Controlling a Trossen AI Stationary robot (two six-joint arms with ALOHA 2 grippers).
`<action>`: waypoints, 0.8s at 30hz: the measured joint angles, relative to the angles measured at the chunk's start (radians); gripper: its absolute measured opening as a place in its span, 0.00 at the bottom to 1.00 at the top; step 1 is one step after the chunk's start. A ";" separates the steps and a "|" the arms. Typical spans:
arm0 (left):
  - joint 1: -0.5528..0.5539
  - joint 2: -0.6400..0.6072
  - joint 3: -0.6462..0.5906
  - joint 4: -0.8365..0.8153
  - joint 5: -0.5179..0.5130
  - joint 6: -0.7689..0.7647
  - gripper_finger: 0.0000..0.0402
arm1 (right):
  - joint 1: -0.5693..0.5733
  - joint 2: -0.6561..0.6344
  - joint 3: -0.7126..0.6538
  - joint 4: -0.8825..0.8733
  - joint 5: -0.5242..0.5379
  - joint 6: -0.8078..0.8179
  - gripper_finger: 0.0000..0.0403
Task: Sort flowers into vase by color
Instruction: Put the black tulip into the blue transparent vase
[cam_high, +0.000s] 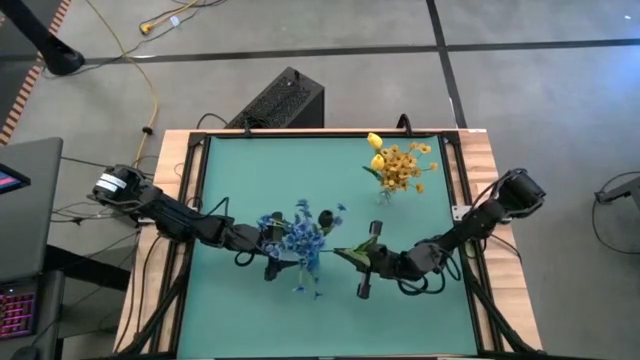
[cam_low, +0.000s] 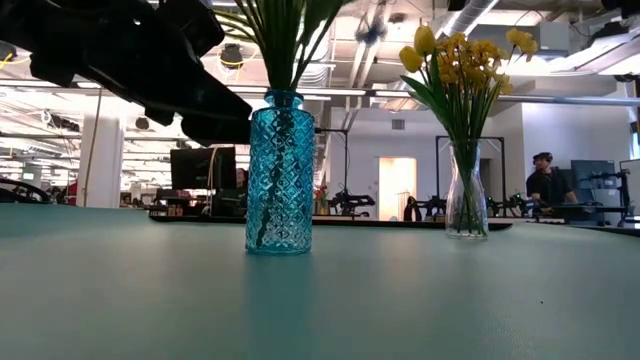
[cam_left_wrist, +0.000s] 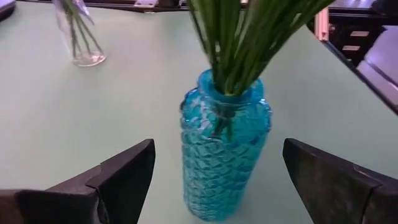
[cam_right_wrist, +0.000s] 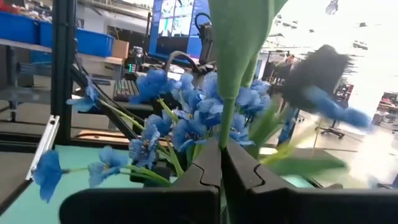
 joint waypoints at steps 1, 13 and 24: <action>0.000 0.000 0.000 0.002 0.003 0.000 0.85 | -0.001 0.000 0.000 0.000 0.000 0.000 0.06; 0.015 0.000 0.000 0.065 0.000 0.019 0.85 | -0.026 0.000 0.000 -0.006 -0.004 0.017 0.06; 0.029 0.000 0.000 0.068 -0.001 0.019 0.85 | -0.089 -0.001 0.000 -0.055 -0.085 0.105 0.06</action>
